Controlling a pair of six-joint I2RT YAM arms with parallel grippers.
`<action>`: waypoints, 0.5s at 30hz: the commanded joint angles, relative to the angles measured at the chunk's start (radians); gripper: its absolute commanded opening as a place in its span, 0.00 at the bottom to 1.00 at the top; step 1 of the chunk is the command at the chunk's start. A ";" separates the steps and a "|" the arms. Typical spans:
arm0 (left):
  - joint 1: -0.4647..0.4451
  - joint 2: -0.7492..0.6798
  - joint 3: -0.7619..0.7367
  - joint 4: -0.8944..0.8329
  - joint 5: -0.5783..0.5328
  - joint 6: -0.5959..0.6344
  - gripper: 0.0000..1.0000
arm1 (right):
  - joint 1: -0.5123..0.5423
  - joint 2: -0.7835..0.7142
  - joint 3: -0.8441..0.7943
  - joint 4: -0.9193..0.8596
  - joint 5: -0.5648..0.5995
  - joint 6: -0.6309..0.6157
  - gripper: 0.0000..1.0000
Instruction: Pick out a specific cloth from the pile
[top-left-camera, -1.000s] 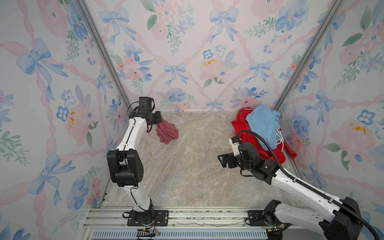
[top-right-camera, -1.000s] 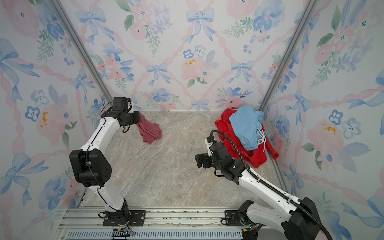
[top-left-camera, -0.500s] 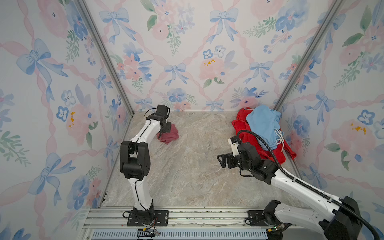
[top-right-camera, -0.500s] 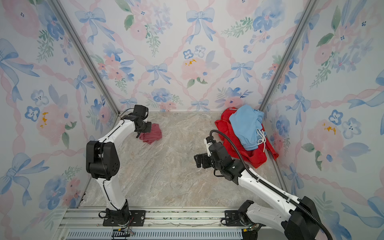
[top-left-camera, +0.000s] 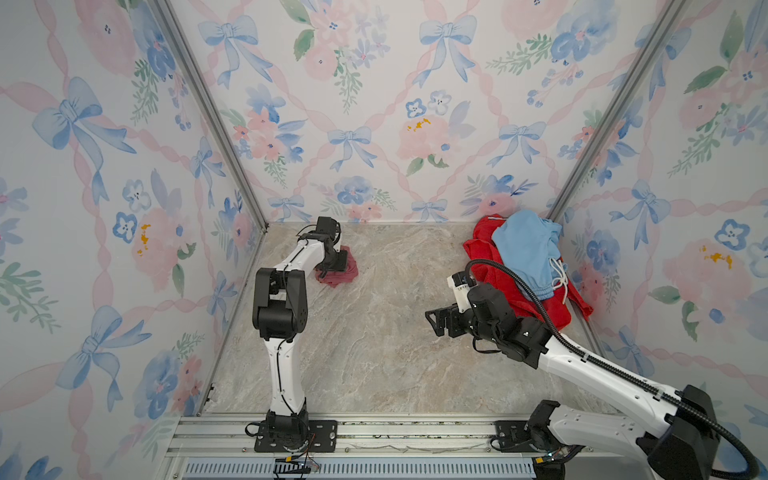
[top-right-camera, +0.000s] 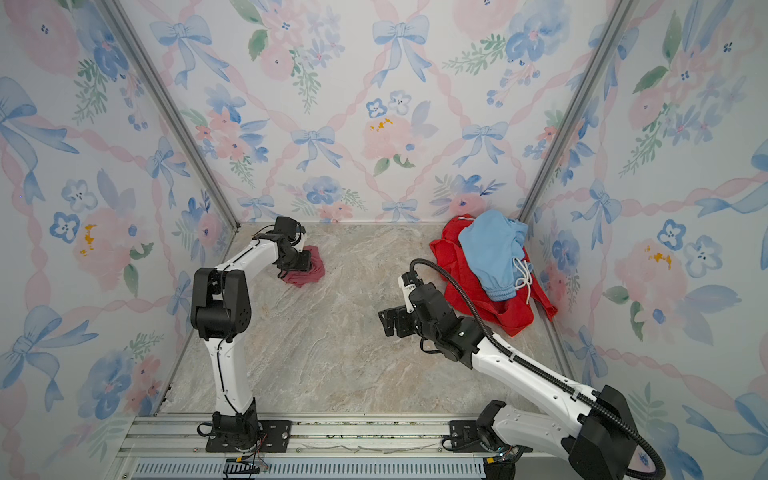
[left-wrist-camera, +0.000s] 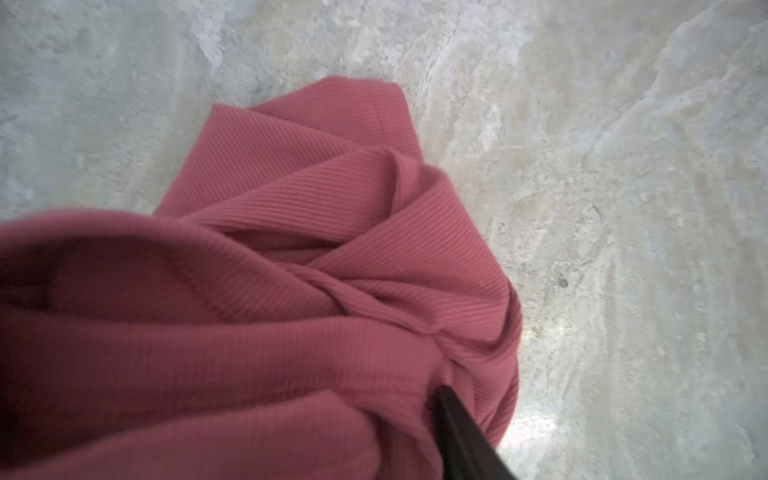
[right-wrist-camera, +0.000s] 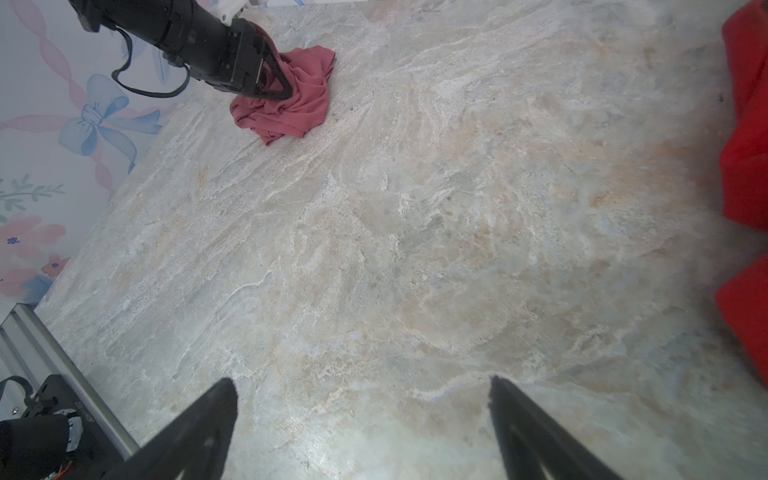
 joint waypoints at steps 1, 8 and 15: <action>-0.007 -0.063 -0.008 0.015 -0.008 0.025 0.95 | 0.011 0.027 0.021 0.009 0.022 0.013 0.97; -0.021 -0.187 -0.103 0.072 -0.100 -0.012 0.98 | 0.035 0.080 0.056 0.024 0.008 0.003 0.97; -0.002 -0.186 -0.144 0.114 -0.156 -0.148 0.98 | 0.055 0.101 0.050 0.025 0.008 0.006 0.97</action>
